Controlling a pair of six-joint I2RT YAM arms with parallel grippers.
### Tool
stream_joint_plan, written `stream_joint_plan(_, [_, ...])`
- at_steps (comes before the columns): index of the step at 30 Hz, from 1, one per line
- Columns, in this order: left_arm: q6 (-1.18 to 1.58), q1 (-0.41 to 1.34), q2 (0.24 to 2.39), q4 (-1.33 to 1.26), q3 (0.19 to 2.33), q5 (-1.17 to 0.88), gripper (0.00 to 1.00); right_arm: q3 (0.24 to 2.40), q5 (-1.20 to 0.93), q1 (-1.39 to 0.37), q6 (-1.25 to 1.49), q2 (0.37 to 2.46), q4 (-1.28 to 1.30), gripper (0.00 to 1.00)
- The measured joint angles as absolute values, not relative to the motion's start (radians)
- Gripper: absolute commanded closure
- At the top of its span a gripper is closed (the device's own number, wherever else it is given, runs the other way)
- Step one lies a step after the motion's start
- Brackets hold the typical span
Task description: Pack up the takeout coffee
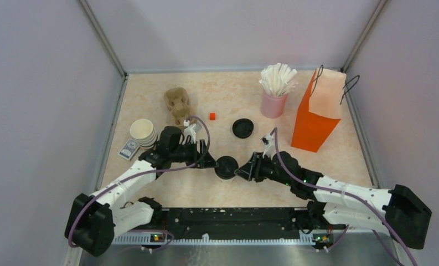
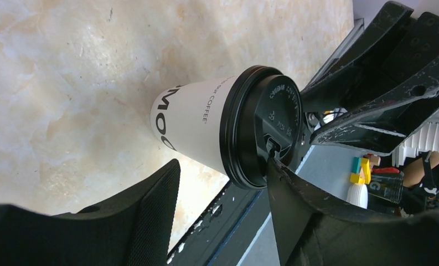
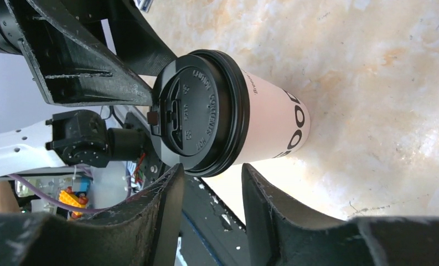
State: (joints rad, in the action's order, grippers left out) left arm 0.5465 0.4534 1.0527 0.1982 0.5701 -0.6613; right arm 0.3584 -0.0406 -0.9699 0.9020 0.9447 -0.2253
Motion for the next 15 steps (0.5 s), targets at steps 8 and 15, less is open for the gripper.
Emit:
stream_joint_plan(8, [0.551,0.468,1.061,0.147,0.545,-0.666,0.43,0.331,-0.026,-0.970,0.930,0.953,-0.255,0.63])
stream_joint_plan(15, [0.556,0.472,1.074,0.109,0.534,-0.667,0.45,0.301,-0.007,-0.967,0.944,0.958,-0.311,0.66])
